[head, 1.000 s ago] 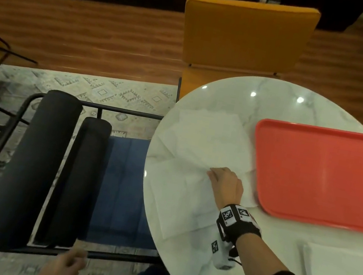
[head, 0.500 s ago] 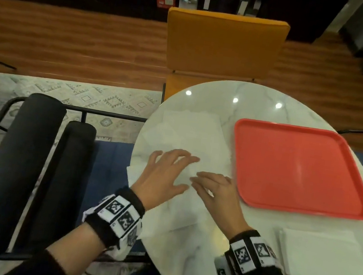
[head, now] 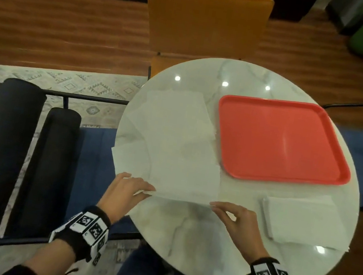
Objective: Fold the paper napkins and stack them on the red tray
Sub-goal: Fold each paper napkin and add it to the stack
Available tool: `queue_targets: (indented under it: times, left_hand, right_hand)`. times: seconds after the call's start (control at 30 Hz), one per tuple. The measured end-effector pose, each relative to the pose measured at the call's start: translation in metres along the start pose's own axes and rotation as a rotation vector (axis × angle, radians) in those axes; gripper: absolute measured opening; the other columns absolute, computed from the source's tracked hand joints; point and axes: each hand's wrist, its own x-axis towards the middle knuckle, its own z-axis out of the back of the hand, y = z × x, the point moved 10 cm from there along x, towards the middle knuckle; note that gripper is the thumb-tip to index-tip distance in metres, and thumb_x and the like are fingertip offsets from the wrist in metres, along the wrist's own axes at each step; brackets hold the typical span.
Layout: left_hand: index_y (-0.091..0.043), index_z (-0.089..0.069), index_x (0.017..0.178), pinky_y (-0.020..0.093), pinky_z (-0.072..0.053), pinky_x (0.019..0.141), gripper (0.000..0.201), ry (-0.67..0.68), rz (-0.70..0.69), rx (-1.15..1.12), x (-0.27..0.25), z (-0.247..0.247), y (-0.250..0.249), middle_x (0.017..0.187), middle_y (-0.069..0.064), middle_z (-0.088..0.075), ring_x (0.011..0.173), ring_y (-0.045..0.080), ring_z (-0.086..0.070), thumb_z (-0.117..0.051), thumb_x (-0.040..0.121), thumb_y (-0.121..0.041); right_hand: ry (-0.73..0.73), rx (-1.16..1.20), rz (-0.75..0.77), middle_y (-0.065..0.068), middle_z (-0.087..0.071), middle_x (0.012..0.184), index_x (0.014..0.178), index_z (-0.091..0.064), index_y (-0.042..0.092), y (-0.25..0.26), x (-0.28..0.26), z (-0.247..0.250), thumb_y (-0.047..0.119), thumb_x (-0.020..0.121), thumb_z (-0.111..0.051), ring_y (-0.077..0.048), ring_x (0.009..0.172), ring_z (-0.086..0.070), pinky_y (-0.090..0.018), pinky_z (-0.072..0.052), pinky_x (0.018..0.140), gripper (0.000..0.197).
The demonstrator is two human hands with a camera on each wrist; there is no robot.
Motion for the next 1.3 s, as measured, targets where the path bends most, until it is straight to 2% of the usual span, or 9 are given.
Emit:
queue_targets:
  times: [0.13,0.23,0.37,0.57,0.7,0.87,1.0,1.1,1.3]
  left_hand:
    - [-0.036,-0.073,0.088,0.025,-0.050,0.085,0.008,0.079,0.153,-0.195,-0.021,-0.028,0.018,0.093,-0.019,-0.071,0.089,-0.001,-0.064,-0.065,0.086,-0.037]
    - [-0.044,-0.066,0.078,0.017,-0.049,0.079,0.019,0.042,0.283,-0.331,-0.021,-0.030,0.024,0.084,-0.023,-0.071,0.085,-0.003,-0.064,-0.070,0.083,-0.027]
    - [-0.029,-0.064,0.073,0.005,-0.037,0.064,0.014,-0.018,0.347,-0.400,0.003,-0.017,0.021,0.072,-0.017,-0.063,0.071,-0.007,-0.055,-0.069,0.084,-0.025]
    - [-0.006,-0.067,0.089,0.038,-0.053,0.082,0.014,-0.035,0.423,-0.415,0.047,-0.012,0.028,0.084,0.013,-0.071,0.079,0.027,-0.067,-0.064,0.087,-0.020]
    - [-0.009,-0.061,0.111,0.034,-0.049,0.088,0.029,-0.018,0.491,-0.333,0.053,-0.020,0.032,0.102,0.009,-0.065,0.093,0.026,-0.061,-0.062,0.088,-0.027]
    - [-0.017,-0.042,0.136,0.043,-0.035,0.099,0.049,-0.177,0.300,0.084,0.035,-0.011,0.003,0.133,0.010,-0.043,0.118,0.028,-0.045,-0.053,0.091,-0.035]
    - [-0.012,-0.038,0.141,0.047,-0.030,0.107,0.050,0.010,0.026,0.261,0.018,-0.063,-0.032,0.148,0.010,-0.038,0.134,0.025,-0.039,-0.046,0.094,-0.029]
    - [-0.008,-0.029,0.146,0.055,-0.028,0.107,0.060,0.191,0.012,0.408,0.008,-0.095,-0.025,0.154,0.011,-0.026,0.140,0.026,-0.030,-0.023,0.092,-0.034]
    - [-0.015,-0.010,0.150,0.058,-0.018,0.110,0.064,0.232,0.043,0.415,0.004,-0.105,-0.006,0.158,0.001,-0.009,0.144,0.017,-0.016,-0.015,0.095,-0.048]
  right_hand:
    - [0.076,0.028,-0.132,0.017,-0.073,0.092,0.094,-0.075,0.028,-0.028,-0.010,-0.012,0.025,0.086,-0.067,0.006,0.091,-0.064,-0.004,-0.043,0.080,0.011]
    - [0.055,0.010,-0.169,0.010,-0.074,0.087,0.092,-0.076,0.021,-0.033,0.002,-0.008,0.023,0.086,-0.068,-0.006,0.086,-0.067,-0.011,-0.048,0.076,0.010]
    - [-0.020,-0.039,-0.153,-0.009,-0.071,0.077,0.085,-0.073,0.012,-0.024,0.038,0.007,0.021,0.086,-0.068,-0.014,0.072,-0.060,-0.018,-0.041,0.064,0.010]
    - [-0.029,-0.219,-0.146,-0.010,-0.061,0.071,0.088,-0.067,0.004,-0.007,0.085,0.009,0.016,0.090,-0.059,-0.027,0.072,-0.054,-0.029,-0.037,0.063,0.014]
    - [-0.147,-0.441,-0.120,-0.012,-0.066,0.103,0.113,-0.062,0.012,0.001,0.091,0.017,0.017,0.090,-0.056,-0.033,0.098,-0.059,-0.046,-0.046,0.086,0.025]
    - [-0.209,-0.492,0.004,-0.012,-0.058,0.124,0.127,-0.054,0.010,0.020,0.062,-0.003,0.010,0.092,-0.051,-0.033,0.114,-0.052,-0.044,-0.038,0.096,0.036]
    - [0.189,-0.519,0.059,-0.010,-0.015,0.158,0.149,-0.018,0.009,0.022,0.039,-0.088,0.017,0.101,-0.033,-0.025,0.147,-0.012,-0.042,-0.012,0.117,0.051]
    - [0.421,-0.568,0.088,0.004,0.016,0.156,0.150,0.006,0.018,0.013,0.019,-0.135,0.032,0.102,-0.013,-0.014,0.144,0.017,-0.040,0.006,0.119,0.054]
    - [0.372,-0.714,0.122,0.008,0.017,0.151,0.147,0.010,0.022,-0.031,0.007,-0.117,0.052,0.088,0.014,-0.012,0.141,0.015,-0.047,0.002,0.117,0.066]
